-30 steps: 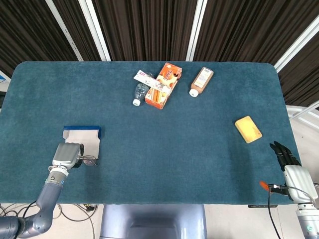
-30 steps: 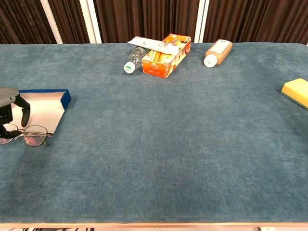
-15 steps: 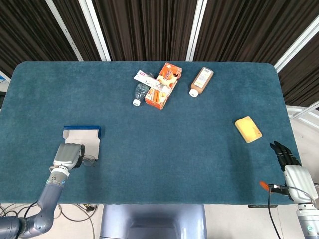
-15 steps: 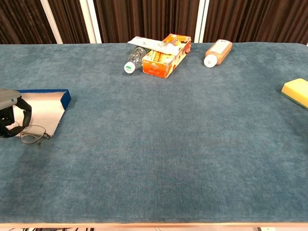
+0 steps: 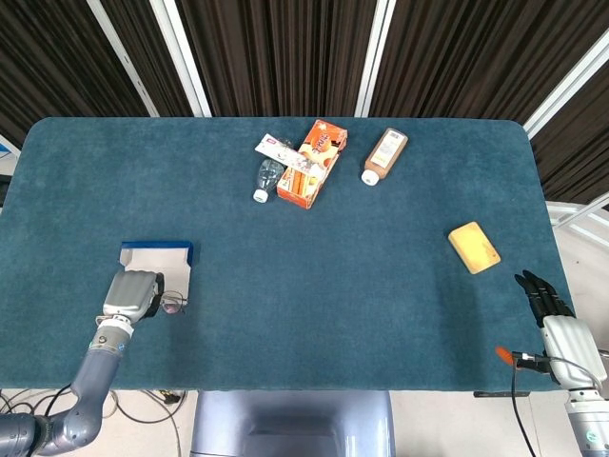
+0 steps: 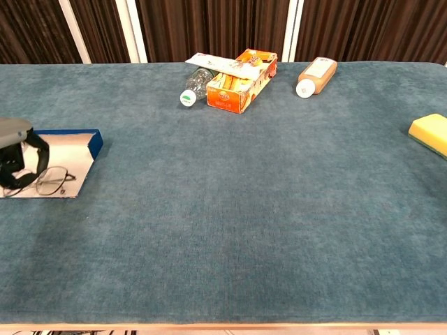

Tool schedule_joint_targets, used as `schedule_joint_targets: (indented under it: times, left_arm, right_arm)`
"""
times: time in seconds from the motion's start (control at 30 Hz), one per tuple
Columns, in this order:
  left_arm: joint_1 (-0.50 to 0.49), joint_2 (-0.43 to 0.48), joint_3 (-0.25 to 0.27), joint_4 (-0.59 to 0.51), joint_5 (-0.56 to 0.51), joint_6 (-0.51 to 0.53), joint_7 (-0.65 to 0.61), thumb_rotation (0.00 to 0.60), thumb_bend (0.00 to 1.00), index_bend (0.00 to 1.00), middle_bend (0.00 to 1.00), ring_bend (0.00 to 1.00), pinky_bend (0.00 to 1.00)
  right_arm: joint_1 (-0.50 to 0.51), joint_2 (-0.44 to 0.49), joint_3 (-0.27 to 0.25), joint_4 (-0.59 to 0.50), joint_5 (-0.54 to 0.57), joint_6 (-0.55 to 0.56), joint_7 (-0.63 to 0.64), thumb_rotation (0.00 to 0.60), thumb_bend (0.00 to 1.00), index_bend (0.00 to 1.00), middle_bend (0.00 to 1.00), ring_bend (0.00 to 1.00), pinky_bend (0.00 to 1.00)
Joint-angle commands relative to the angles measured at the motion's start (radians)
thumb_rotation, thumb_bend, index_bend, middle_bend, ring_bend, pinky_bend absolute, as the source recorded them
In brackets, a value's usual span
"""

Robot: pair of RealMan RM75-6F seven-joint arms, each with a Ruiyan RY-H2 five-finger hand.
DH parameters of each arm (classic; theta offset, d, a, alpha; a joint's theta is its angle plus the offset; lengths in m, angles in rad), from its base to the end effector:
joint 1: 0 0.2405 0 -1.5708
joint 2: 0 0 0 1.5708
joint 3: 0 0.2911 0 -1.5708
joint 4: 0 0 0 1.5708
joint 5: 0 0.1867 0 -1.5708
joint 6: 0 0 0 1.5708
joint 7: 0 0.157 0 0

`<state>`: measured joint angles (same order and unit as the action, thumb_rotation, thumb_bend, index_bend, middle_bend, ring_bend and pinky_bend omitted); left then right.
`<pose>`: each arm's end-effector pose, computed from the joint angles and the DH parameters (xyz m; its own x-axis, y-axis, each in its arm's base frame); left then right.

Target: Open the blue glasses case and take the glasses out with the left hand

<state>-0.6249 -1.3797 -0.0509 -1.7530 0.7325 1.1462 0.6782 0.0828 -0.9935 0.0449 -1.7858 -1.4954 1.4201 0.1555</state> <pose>-0.2552 0.3186 0.0505 0.5333 0.4081 0.7410 0.8275 -0.0696 -0.5572 -0.3108 -0.1903 0.2129 0.2013 -0.0785 0.9764 -0.9794 0.0004 0.2020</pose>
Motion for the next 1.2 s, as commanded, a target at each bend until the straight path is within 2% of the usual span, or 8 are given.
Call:
schedule_joint_targets:
  times: [0.03, 0.3, 0.63, 0.93, 1.07, 1.2]
  left_arm:
    - [-0.014, 0.001, -0.016, -0.016, -0.002, 0.008, 0.013, 0.600, 0.50, 0.57, 1.00, 0.96, 1.00]
    - [-0.073, -0.056, -0.070, -0.019, -0.048, 0.010, 0.065, 0.600, 0.50, 0.58, 1.00, 0.96, 1.00]
    - [-0.164, -0.200, -0.139, 0.032, -0.135, 0.022, 0.134, 0.600, 0.50, 0.58, 1.00, 0.96, 1.00]
    - [-0.228, -0.299, -0.167, 0.082, -0.166, 0.042, 0.185, 0.600, 0.50, 0.57, 1.00, 0.96, 1.00]
    - [-0.249, -0.342, -0.184, 0.123, -0.203, 0.053, 0.204, 0.600, 0.49, 0.53, 1.00, 0.96, 1.00]
    - [-0.261, -0.373, -0.205, 0.140, -0.251, 0.057, 0.207, 0.600, 0.38, 0.41, 1.00, 0.96, 1.00]
  right_arm:
    - [0.000, 0.000, 0.000, 0.000, 0.000, 0.000, 0.001, 0.600, 0.14, 0.00, 0.00, 0.00, 0.19]
    - [0.000, 0.001, 0.001, 0.001, 0.000, 0.000, 0.004, 0.600, 0.14, 0.00, 0.00, 0.00, 0.19]
    - [0.002, 0.001, 0.001, 0.002, 0.003, -0.004, 0.006, 0.600, 0.14, 0.00, 0.00, 0.00, 0.19]
    - [0.002, 0.001, 0.000, 0.002, 0.003, -0.005, 0.006, 0.600, 0.14, 0.00, 0.00, 0.00, 0.19]
    - [0.002, 0.001, 0.000, 0.002, 0.002, -0.006, 0.005, 0.600, 0.14, 0.00, 0.00, 0.00, 0.19]
    - [0.002, 0.002, 0.000, 0.002, 0.004, -0.006, 0.007, 0.600, 0.14, 0.00, 0.00, 0.00, 0.19]
